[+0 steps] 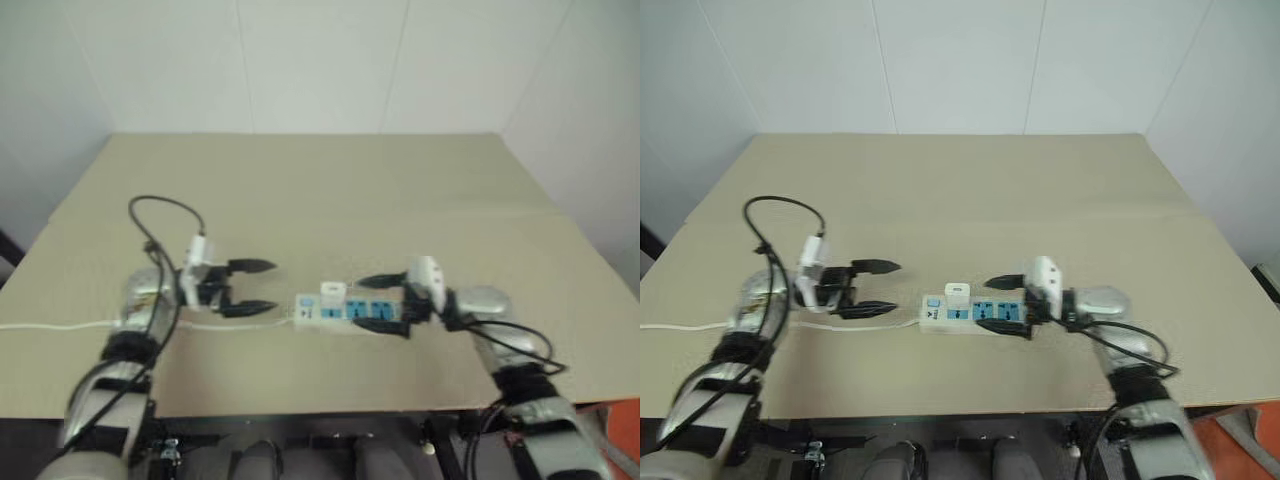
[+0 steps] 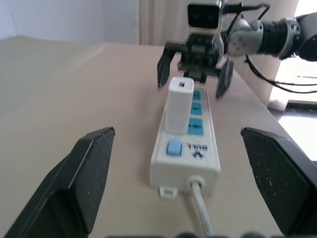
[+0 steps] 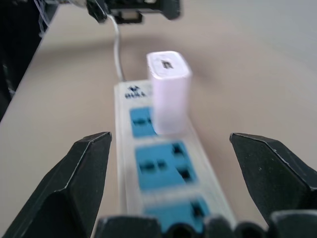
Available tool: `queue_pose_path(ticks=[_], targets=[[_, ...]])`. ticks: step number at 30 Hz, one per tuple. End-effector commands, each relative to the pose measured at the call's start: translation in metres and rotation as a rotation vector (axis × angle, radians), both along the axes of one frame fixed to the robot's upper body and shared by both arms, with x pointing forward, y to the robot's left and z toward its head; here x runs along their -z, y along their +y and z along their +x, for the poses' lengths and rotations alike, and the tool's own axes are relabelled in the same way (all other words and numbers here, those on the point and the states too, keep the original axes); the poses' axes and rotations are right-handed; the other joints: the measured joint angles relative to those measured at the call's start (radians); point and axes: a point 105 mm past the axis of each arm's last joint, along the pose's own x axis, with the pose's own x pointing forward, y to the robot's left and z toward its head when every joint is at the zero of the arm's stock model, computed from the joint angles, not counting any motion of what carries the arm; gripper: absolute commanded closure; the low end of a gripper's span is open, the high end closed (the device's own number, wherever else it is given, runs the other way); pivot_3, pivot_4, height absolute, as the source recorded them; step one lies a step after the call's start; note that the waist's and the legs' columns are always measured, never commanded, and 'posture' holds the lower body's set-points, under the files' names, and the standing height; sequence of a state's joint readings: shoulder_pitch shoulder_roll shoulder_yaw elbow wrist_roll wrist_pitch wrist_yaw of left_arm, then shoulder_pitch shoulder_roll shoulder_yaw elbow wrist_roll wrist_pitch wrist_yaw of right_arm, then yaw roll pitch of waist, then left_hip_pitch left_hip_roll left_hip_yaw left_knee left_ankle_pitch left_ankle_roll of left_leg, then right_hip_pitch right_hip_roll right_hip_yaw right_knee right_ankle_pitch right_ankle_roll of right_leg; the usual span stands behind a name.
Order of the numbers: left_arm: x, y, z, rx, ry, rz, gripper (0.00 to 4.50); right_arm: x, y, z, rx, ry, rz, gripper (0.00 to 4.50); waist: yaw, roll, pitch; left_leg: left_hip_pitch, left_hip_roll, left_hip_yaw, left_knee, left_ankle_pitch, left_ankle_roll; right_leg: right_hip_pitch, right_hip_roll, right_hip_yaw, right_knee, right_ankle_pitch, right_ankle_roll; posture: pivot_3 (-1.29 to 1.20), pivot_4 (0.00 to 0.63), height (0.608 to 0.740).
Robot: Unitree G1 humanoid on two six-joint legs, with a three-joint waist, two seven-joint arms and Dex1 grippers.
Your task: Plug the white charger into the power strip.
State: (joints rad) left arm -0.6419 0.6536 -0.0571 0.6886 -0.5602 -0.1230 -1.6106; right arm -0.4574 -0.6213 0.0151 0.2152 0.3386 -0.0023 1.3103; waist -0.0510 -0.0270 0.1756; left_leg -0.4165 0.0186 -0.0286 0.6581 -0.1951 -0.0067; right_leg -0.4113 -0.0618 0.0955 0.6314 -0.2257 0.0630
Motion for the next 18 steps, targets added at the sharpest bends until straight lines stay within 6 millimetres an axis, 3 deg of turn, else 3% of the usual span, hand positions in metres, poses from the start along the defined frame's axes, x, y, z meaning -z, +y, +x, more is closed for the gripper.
queue_pose_path(ticks=[1,4,7,13,18], targets=[[-0.013,0.011,-0.006,-0.009,-0.046,0.008,0.08,-0.033,-0.031,-0.015,0.012,-0.184,-0.113,0.0,0.006,0.0,0.0,0.0,0.0,0.0,0.0,0.0,0.0,0.0,0.0,0.0,0.0,-0.001,0.0,0.0,0.15,0.74],[-0.006,0.026,-0.01,-0.051,-0.031,0.047,0.08,-0.043,-0.063,-0.031,0.051,-0.16,-0.2,0.0,0.009,0.0,0.0,0.001,0.001,0.001,-0.001,0.0,0.0,0.001,0.001,-0.001,-0.001,-0.003,0.001,0.0,0.15,0.74],[0.002,0.029,-0.012,-0.062,-0.019,0.064,0.08,-0.043,-0.081,-0.043,0.081,-0.158,-0.287,0.0,0.009,0.0,0.0,0.001,0.001,0.002,-0.001,0.0,0.0,0.001,0.0,0.0,-0.001,-0.004,0.0,0.0,0.15,0.74],[0.004,0.013,-0.009,-0.025,-0.015,0.029,0.08,-0.031,-0.096,-0.052,0.164,-0.115,-0.406,0.0,0.008,0.0,0.0,0.002,0.001,0.002,-0.001,0.0,0.0,0.001,0.001,0.0,-0.001,-0.004,0.0,0.0,0.15,0.74],[0.001,0.005,-0.002,-0.013,-0.015,0.031,0.08,-0.041,-0.104,-0.048,0.244,-0.099,-0.376,0.0,0.01,0.0,0.0,0.001,0.001,0.002,-0.001,0.0,0.0,0.001,0.0,0.0,-0.001,-0.004,0.001,0.0,0.15,0.74]])
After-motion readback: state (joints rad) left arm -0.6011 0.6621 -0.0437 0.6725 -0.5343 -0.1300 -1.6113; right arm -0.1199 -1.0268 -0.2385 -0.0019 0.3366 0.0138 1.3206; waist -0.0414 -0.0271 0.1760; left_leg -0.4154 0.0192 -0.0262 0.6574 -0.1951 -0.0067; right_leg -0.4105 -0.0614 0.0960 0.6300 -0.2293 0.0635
